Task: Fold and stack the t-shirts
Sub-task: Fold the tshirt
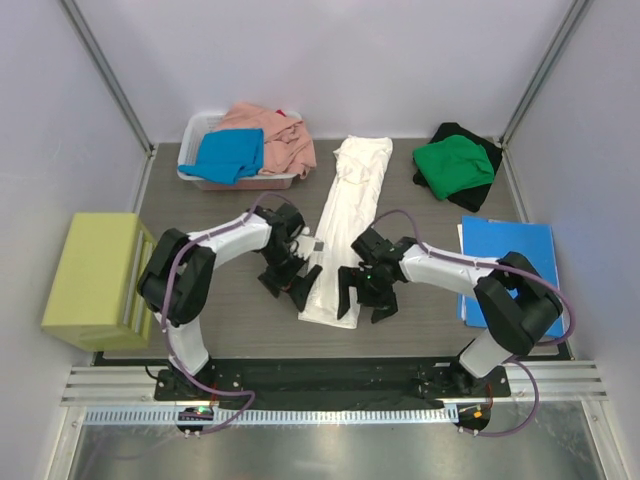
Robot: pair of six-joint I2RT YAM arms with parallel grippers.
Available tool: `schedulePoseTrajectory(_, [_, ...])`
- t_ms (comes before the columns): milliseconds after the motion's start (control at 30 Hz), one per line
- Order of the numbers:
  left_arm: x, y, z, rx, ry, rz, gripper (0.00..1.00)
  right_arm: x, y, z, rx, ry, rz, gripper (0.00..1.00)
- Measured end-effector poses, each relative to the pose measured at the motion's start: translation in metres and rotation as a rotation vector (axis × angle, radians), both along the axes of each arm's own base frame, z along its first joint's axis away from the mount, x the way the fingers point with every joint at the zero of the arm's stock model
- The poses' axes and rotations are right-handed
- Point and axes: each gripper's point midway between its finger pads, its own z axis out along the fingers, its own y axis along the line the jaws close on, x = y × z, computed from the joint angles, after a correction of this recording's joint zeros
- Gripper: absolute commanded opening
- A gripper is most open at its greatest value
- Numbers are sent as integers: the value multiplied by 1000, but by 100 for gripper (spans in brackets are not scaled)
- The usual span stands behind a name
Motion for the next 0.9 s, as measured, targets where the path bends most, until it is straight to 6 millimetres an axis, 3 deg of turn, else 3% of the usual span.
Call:
schedulePoseTrajectory(100, [31,21,11,2,-72,65,100,4,-6,20,-49,-66,77,100])
schedulePoseTrajectory(233, [87,60,47,-48,-201,221,100,17,-3,74,-75,-242,177,100])
schedulePoseTrajectory(333, [110,94,71,-69,-292,322,100,31,15,117,-109,-462,274,100])
schedulePoseTrajectory(400, [114,113,85,-73,-335,370,100,30,30,128,-140,-557,343,100])
schedulePoseTrajectory(500, [113,130,101,-84,-381,412,100,24,48,110,-293,-653,477,100])
schedulePoseTrajectory(567, [108,134,106,-100,-385,428,100,20,56,78,-429,-673,572,100])
schedulePoseTrajectory(633, [101,132,104,-124,-358,437,100,8,55,41,-515,-629,652,100])
schedulePoseTrajectory(700, [91,125,99,-146,-312,427,100,-2,37,18,-553,-557,670,99])
schedulePoseTrajectory(800, [72,106,89,-157,-252,366,100,2,13,18,-539,-492,558,98])
schedulePoseTrajectory(900, [44,72,77,-151,-187,229,100,15,-5,41,-450,-489,370,98])
